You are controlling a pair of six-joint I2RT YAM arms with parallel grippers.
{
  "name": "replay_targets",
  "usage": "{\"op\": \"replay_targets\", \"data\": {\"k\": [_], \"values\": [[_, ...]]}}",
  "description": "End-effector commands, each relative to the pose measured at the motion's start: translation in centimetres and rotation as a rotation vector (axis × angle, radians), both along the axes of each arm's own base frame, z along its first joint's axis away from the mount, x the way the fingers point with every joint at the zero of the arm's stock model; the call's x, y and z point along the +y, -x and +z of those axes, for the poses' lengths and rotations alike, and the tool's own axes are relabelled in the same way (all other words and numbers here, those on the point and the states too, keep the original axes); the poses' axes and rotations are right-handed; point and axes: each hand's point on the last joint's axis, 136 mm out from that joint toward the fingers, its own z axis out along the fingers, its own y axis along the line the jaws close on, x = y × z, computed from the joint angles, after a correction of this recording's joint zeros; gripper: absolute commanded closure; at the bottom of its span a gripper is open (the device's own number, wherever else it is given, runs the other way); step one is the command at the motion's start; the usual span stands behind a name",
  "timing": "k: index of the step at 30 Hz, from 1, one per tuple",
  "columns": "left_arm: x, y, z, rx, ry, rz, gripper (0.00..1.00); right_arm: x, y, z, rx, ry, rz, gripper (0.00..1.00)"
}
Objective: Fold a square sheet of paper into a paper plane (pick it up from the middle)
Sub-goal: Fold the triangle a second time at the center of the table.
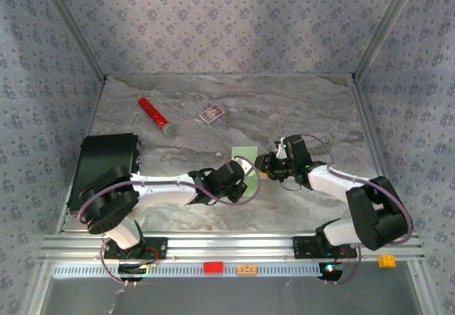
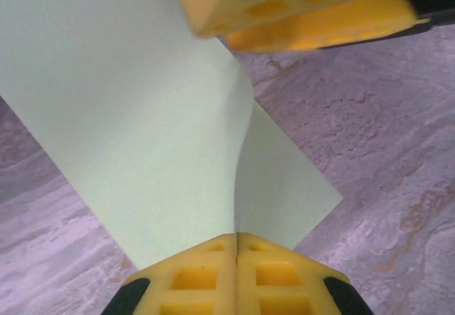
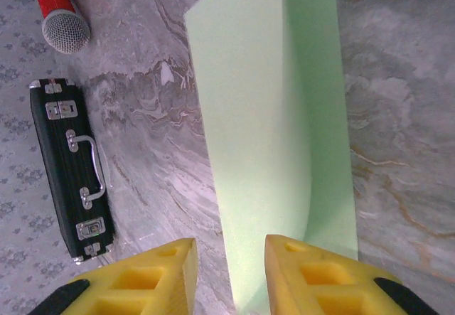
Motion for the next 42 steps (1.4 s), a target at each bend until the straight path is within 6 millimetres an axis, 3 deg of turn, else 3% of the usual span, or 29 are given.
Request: {"op": "replay_targets", "data": {"k": [1,6,14,23,42], "values": [[-1.0,0.8,1.6,0.11,0.161,-0.026,0.96,-1.5,1.6,-0.9,0.028,0.071,-0.012,0.68],[-0.4,0.2,1.4,0.143,0.187,-0.002,0.95,-1.2,3.4,-1.1,0.025,0.075,0.0,0.77],[-0.2,0.0,1.3,0.163,0.199,0.013,0.95,2.2,4.0,-1.4,0.011,0.049,0.072,0.87],[-0.1,-0.5,1.5,0.167,0.209,0.018,0.82,3.4,3.2,-1.8,0.015,0.038,0.081,0.89],[-1.1,-1.3,2.6,0.145,0.25,0.003,0.76,3.4,3.2,-2.0,0.02,0.034,0.086,0.89]]}}
